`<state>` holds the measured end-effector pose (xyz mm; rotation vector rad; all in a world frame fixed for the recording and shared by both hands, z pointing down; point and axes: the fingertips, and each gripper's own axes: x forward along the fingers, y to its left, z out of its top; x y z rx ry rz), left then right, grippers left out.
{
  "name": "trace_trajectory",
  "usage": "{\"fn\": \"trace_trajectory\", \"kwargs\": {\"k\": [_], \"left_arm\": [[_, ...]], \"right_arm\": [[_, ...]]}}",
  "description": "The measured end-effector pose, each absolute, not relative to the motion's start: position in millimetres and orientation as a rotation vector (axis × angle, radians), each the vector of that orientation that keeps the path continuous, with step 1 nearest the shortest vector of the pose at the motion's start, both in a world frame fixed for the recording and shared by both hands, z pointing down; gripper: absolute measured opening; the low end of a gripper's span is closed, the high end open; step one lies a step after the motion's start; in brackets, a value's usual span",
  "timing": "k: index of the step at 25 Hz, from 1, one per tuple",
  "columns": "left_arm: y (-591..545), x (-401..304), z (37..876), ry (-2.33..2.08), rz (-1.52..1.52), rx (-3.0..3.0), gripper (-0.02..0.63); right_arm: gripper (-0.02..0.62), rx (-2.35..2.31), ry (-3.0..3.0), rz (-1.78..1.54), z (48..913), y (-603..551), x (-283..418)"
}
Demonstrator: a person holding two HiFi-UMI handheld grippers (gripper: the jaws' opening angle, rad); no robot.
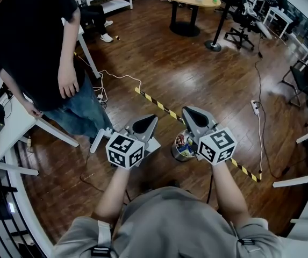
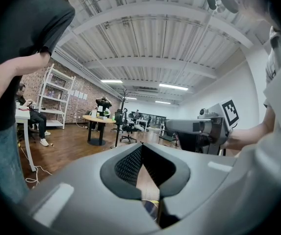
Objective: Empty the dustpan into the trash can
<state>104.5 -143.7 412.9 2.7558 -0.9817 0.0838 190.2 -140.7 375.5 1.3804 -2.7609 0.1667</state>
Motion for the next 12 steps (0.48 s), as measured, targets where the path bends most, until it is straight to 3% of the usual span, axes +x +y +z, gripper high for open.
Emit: {"fn": "trace_trajectory", "kwargs": {"k": [12], "left_arm": [[-146.6, 105.5, 420.6, -0.973, 0.083, 2.743, 0.006]], "right_arm": [[0.000, 1.380, -2.754, 0.163, 376.6, -142.4, 190.5]]}}
